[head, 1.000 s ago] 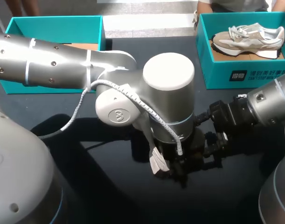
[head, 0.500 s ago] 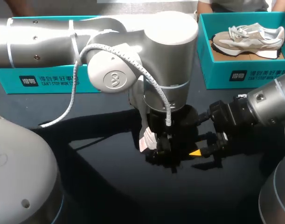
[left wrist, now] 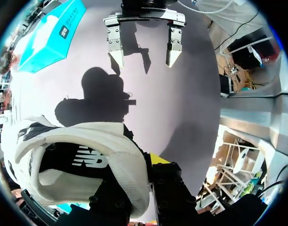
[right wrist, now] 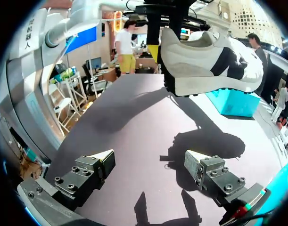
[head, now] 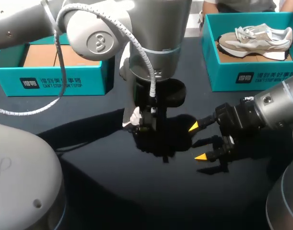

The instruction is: Take the shoe out of the shoebox, open the shoe tongue, remove and reinsert the insole, then place the shoe into the shoebox

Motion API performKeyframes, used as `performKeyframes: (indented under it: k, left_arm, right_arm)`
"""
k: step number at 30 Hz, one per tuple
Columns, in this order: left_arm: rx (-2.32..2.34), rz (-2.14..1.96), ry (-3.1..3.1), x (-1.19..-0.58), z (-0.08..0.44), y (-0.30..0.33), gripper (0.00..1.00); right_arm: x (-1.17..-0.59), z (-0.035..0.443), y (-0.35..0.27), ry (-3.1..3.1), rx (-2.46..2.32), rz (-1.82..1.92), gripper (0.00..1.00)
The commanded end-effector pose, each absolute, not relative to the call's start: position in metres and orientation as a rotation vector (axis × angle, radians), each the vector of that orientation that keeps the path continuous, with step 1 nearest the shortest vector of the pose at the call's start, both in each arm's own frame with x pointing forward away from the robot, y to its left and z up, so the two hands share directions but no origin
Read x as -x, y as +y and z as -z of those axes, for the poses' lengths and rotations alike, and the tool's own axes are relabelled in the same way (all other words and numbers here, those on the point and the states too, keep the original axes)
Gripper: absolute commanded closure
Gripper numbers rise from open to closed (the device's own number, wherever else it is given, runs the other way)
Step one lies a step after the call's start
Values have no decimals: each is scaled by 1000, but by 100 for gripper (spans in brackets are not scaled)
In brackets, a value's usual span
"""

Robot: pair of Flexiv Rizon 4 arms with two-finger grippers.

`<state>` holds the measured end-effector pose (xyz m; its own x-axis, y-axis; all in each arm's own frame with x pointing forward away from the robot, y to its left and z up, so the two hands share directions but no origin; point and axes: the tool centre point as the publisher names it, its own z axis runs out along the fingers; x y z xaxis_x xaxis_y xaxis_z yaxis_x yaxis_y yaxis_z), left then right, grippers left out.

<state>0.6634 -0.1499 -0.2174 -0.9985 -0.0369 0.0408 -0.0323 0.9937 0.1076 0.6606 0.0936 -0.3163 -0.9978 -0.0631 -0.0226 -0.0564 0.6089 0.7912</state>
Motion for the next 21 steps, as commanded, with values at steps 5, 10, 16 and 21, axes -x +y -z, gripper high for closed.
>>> performKeyframes:
  k: [5,10,16,21]
  left_arm:
    - [-51,140,-3102,-662,195,-139,100]
    - [-51,140,-3102,-662,195,-139,100]
    - [-51,140,-3102,-662,195,-139,100]
    - [95,84,-3006,-672,173,-114,100]
  right_arm:
    - [-660,317,96,-2816,-101,1376,0]
    - [-660,317,96,-2816,-101,1376,0]
    - [-660,317,96,-2816,-101,1376,0]
    - [-660,317,96,-2816,-101,1376,0]
